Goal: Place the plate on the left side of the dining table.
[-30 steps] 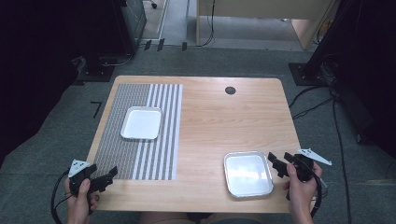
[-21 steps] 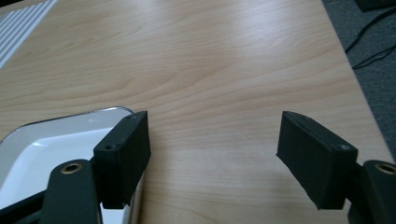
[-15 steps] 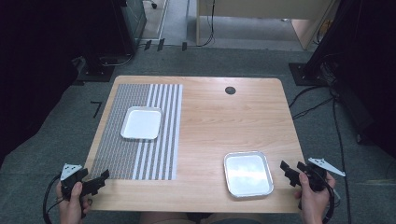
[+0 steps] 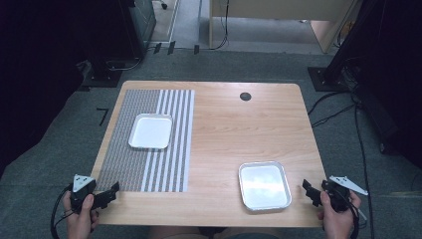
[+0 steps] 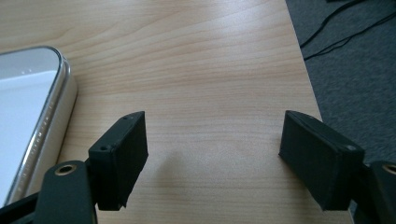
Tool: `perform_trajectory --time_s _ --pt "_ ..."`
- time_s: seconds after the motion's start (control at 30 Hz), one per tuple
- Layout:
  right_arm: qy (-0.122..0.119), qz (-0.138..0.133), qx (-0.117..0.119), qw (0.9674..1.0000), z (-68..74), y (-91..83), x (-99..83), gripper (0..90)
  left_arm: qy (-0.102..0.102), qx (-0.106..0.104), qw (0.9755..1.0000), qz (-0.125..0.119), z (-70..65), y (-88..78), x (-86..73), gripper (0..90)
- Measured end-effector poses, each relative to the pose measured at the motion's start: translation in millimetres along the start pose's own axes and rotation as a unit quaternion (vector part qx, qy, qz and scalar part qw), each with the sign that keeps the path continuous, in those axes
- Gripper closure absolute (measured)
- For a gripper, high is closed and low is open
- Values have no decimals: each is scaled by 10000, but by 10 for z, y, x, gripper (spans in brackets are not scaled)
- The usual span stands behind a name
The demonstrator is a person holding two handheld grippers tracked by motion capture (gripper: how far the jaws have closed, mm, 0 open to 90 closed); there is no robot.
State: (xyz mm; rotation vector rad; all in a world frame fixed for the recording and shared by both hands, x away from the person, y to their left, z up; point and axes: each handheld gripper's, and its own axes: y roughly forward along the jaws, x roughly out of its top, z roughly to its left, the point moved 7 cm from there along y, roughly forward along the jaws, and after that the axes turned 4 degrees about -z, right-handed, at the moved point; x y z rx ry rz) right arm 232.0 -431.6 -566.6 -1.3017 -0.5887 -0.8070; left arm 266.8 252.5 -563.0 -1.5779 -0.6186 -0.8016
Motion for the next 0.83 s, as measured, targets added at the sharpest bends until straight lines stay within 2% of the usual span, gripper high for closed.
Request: perform_trajectory --time_s 0.07,0.1,0.37,0.83 --pt "-466 -53 -181 9987 29 20 -38 220 215 163 9996 36 -24 9 -21 126" --pt "-785 -13 -342 9963 58 24 -66 210 271 197 9994 29 -39 10 -25 125" --pt "-755 -108 -321 9966 73 11 -99 182 256 184 9995 -12 -36 10 -33 123" --pt "-698 -62 -387 9968 64 18 -99 139 259 169 9995 -14 -34 11 -32 123"
